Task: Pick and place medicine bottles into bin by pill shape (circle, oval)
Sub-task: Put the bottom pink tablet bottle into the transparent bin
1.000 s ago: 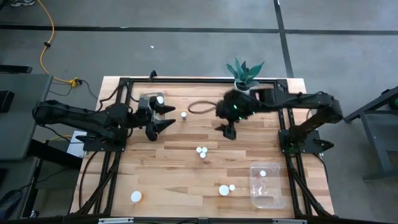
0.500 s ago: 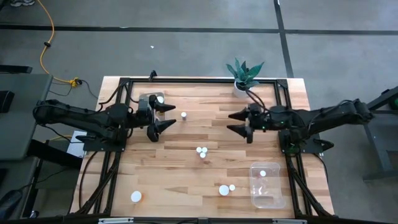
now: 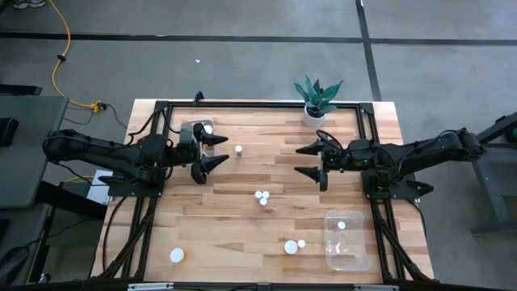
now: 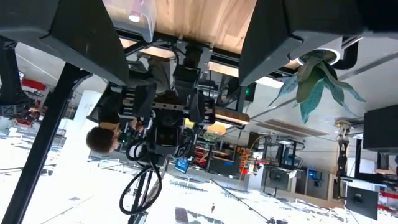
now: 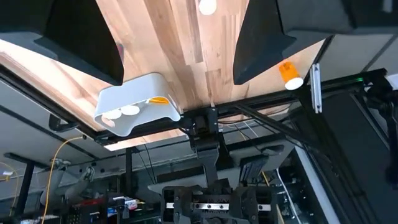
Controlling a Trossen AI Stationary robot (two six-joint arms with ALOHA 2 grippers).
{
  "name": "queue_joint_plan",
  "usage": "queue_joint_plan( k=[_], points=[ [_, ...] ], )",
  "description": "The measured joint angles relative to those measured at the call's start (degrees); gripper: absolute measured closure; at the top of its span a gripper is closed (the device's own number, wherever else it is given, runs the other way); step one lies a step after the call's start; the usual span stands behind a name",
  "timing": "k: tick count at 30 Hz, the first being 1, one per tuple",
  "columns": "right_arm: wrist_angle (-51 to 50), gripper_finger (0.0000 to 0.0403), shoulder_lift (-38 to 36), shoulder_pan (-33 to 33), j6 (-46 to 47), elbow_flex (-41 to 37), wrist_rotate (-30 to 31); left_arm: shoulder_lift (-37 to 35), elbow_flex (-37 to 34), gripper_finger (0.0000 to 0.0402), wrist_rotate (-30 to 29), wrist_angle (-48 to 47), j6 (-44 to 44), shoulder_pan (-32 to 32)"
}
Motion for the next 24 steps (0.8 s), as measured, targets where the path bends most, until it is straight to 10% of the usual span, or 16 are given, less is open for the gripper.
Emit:
queue_joint_plan(
  k=[24],
  points=[
    [-5.0, 0.0107, 0.0, 0.1, 4.5, 0.0, -3.8, 0.0, 0.0, 0.0108, 0.0, -3.1, 1.5, 0.0]
  ],
)
